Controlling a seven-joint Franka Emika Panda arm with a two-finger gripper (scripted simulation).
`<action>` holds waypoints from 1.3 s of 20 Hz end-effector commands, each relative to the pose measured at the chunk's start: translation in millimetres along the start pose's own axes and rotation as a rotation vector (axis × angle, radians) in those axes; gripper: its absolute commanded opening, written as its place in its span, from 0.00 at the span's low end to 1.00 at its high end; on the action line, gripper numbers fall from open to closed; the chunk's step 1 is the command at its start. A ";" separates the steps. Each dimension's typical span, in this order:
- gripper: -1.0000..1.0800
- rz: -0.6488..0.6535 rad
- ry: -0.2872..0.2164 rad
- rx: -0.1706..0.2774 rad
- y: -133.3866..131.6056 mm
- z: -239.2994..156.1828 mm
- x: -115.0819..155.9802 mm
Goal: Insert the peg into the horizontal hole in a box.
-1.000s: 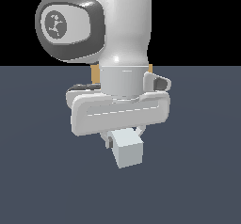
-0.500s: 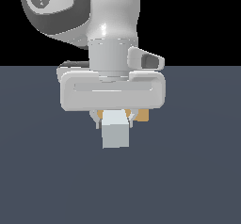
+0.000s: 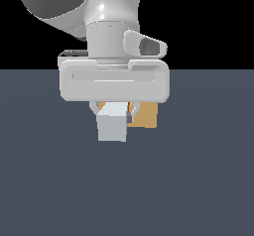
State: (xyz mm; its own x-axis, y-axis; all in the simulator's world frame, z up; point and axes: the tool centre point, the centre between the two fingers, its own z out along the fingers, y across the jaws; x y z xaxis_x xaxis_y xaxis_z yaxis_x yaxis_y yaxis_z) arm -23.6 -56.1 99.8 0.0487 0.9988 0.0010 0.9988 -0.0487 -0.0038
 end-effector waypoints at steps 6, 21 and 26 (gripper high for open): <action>0.00 0.022 -0.001 -0.004 -0.1 -5.8 1.1; 0.00 0.020 -0.001 -0.003 -0.1 -6.1 15.5; 0.00 0.020 0.000 -0.005 0.2 -6.9 48.3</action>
State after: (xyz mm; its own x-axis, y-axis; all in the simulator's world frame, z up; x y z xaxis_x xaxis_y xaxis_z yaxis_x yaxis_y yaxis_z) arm -23.2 -19.9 104.1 0.0710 0.9975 -0.0003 0.9975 -0.0710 -0.0045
